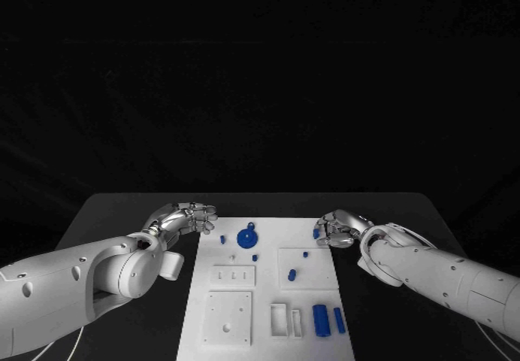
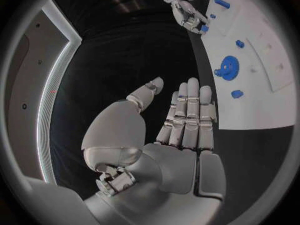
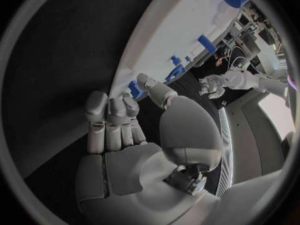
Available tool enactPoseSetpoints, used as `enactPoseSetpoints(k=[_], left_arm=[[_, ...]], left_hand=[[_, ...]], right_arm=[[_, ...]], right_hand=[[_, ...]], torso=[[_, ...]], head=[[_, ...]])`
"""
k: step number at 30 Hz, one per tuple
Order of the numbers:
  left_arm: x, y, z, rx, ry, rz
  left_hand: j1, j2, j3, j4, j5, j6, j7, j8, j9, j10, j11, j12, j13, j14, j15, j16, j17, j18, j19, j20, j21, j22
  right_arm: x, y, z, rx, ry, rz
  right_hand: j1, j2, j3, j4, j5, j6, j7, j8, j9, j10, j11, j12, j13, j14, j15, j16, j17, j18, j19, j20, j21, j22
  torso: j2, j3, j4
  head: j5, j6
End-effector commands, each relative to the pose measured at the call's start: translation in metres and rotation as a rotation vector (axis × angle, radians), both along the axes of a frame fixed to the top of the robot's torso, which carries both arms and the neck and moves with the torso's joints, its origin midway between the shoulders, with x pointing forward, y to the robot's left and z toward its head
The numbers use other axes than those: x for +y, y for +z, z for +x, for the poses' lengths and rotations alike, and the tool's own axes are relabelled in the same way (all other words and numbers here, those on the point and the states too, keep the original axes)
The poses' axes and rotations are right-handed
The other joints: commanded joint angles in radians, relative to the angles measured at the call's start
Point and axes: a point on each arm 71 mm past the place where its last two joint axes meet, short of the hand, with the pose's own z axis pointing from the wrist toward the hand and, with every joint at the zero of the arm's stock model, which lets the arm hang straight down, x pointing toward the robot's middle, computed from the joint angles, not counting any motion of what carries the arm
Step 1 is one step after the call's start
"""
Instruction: Assemble the parts on the task board
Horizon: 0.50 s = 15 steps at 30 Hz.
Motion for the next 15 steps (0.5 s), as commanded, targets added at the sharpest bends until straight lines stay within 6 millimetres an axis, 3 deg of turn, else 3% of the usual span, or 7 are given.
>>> enactPoseSetpoints(k=[1, 15], left_arm=[[-0.0028, 0.0012, 0.0, -0.008, -0.017, -0.013], [-0.0026, 0.0009, 0.0003, -0.006, -0.018, -0.01]], left_hand=[[-0.005, 0.0, -0.004, 0.001, -0.004, 0.001, 0.005, -0.004, 0.001, -0.005, 0.001, -0.003, -0.001, -0.008, -0.001, 0.003, -0.001, 0.017, -0.009, 0.0, 0.004, -0.001], [-0.005, 0.0, -0.003, 0.001, -0.005, 0.002, 0.005, -0.004, 0.002, -0.006, 0.001, -0.003, -0.001, -0.008, -0.001, 0.003, -0.001, 0.017, -0.009, 0.0, 0.004, -0.002]], right_arm=[[0.0031, -0.0015, -0.0005, 0.011, 0.022, -0.002], [0.0079, -0.0032, -0.0002, 0.017, 0.03, 0.001]], right_hand=[[0.001, 0.008, 0.016, 0.005, -0.025, 0.01, 0.0, 0.005, 0.0, 0.002, -0.008, -0.001, 0.001, -0.001, -0.01, -0.006, 0.002, 0.116, -0.006, 0.001, 0.003, 0.017], [-0.005, 0.019, 0.053, 0.022, -0.073, 0.029, -0.003, 0.015, -0.001, 0.007, -0.011, 0.002, 0.003, 0.001, -0.014, -0.009, 0.007, 0.116, -0.006, 0.0, 0.007, 0.018]], torso=[[-0.001, -0.001, 0.0011], [-0.001, -0.0011, -0.0004]], head=[[0.0, 0.0], [0.005, 0.001]])
